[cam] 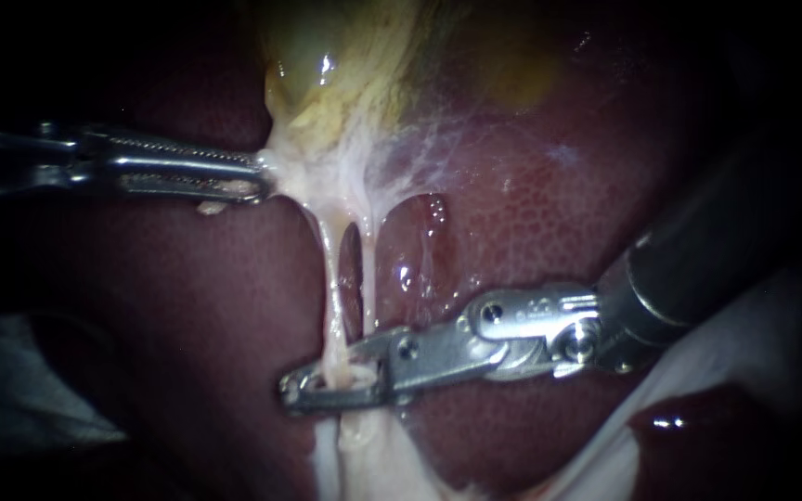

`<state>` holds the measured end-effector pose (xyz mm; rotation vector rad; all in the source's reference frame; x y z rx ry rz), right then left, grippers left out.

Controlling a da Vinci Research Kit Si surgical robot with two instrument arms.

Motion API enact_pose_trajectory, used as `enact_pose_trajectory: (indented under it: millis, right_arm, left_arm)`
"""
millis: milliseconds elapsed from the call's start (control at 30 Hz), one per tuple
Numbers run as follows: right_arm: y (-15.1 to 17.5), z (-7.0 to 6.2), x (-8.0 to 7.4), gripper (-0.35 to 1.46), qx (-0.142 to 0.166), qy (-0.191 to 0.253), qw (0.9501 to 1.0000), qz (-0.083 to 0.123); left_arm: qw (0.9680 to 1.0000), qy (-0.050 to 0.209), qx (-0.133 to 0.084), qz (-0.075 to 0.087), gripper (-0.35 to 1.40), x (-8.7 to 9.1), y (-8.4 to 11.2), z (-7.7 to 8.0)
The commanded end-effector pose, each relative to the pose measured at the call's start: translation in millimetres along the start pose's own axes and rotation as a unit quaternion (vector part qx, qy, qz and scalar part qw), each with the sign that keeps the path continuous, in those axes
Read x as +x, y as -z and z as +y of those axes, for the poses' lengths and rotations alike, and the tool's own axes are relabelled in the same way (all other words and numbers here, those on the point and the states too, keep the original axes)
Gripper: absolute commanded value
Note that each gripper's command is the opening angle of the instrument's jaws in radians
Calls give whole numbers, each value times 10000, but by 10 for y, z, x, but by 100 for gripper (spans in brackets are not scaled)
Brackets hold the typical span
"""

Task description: Clipping first clip left tube

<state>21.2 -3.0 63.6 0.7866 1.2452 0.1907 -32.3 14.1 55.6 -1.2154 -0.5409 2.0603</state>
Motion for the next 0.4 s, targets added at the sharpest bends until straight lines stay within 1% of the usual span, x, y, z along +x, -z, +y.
enact_pose_trajectory:
  millis: [33, 267, 400]
  right_arm:
    - [1, 0, 1, -35, 26, 7, 10000, -5]
    - [1, 2, -1, -35, 22, -18, 10000, -7]
    - [1, 4, -2, -35, 66, -137, 9999, -7]
  left_arm:
    - [10000, -1, -2, 0, -35, 0, 0, 0]
    - [10000, -1, -2, 0, -35, 0, 0, -1]
    - [10000, 0, -2, 0, -35, 0, -1, -1]
